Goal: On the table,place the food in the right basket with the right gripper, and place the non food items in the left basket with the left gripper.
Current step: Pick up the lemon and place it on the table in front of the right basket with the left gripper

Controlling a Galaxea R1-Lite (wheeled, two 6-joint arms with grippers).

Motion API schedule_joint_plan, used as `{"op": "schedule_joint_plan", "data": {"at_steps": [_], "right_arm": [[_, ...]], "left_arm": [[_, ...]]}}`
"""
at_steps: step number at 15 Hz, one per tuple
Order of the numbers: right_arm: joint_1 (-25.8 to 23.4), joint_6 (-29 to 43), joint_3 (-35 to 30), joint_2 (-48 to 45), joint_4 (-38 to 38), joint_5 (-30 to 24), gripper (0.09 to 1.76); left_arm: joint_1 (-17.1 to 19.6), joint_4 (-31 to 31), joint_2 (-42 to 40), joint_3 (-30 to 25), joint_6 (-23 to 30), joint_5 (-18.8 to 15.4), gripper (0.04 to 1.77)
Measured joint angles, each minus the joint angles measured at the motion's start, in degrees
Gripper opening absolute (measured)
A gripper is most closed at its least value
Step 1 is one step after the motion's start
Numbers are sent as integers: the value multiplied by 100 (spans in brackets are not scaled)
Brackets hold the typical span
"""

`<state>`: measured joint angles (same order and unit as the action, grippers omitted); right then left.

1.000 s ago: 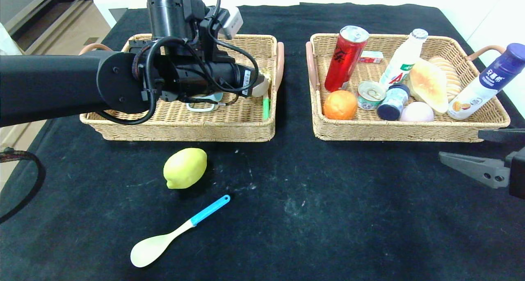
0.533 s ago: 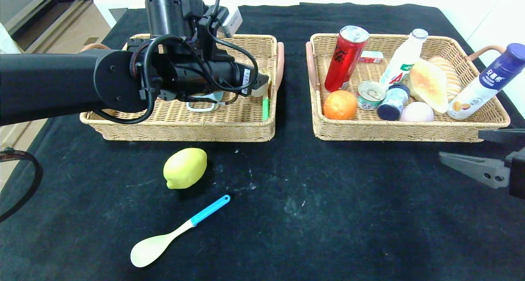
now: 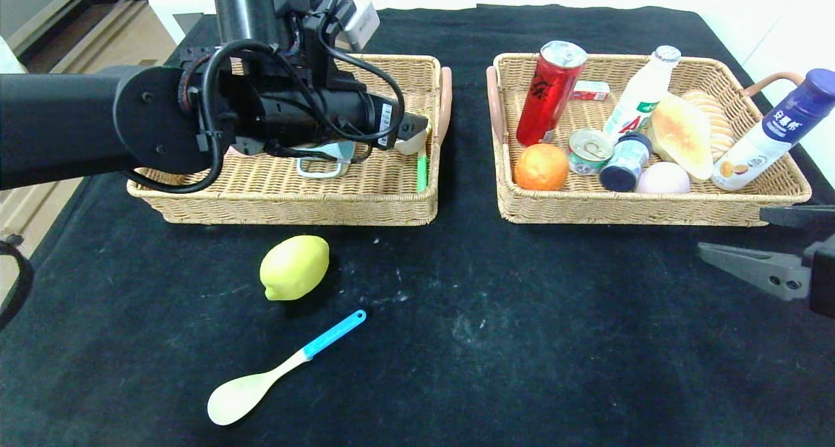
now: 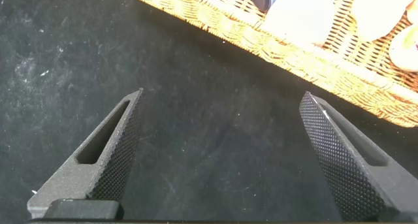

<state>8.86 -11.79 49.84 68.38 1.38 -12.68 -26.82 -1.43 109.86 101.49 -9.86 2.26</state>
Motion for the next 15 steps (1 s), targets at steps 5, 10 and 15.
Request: {"op": "schedule_joint_plan", "data": {"at_steps": [5, 10, 15], "right_arm": [[0, -4, -11, -5, 0, 1, 171], [0, -9, -11, -24, -1, 1, 171], [0, -6, -17, -33, -1, -7, 171]], "left_arm": [[-7, 770, -575, -293, -24, -105, 166], [-63, 1476, -1370, -1078, -315, -129, 169], [-94, 2248, -1983, -1673, -564, -41, 170]]}}
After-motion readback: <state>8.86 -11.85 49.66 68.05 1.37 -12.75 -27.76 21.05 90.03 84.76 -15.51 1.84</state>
